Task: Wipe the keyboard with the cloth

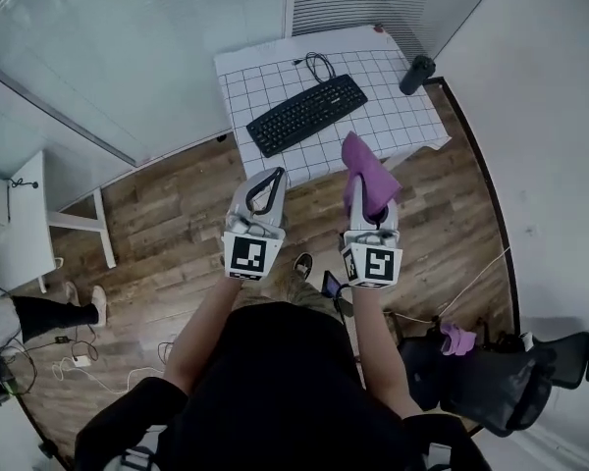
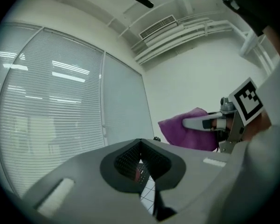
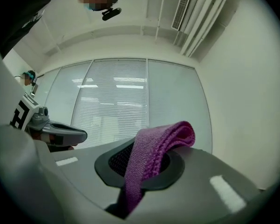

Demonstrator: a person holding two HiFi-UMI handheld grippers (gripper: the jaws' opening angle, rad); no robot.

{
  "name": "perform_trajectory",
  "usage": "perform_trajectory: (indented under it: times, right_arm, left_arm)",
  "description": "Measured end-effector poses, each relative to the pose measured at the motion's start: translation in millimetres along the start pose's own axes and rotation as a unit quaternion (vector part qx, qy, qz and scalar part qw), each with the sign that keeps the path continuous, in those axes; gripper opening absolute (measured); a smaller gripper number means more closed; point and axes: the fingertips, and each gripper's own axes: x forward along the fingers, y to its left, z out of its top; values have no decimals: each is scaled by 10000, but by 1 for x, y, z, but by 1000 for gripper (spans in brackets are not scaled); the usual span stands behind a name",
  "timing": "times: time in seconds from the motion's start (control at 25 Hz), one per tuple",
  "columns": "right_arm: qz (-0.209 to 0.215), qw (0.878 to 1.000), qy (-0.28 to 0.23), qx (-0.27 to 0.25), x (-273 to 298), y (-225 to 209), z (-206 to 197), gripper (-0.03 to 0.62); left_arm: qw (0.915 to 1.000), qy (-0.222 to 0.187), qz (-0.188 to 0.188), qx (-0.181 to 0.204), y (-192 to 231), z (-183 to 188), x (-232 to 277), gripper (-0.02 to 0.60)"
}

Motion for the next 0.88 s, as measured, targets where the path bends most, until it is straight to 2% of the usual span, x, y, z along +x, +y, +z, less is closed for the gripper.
perform_trajectory:
  times: [0.2, 0.44, 0.68, 0.88]
  right_arm:
    - [310, 9994, 172, -15, 50, -51, -27, 43]
    - [440, 9977, 498, 147, 87, -78, -65, 44]
    - [562, 9957, 735, 22, 157, -96, -84, 44]
    - [789, 9909, 1049, -288, 211, -107, -94, 43]
  left_arm:
    - [9992, 290, 270, 113, -2, -19, 39, 0]
    - [9935, 1036, 479, -30, 11, -79, 49, 0]
    - [9879, 993, 1125, -400, 55, -115, 106, 0]
    - [9888, 859, 1157, -394, 91, -129, 151, 0]
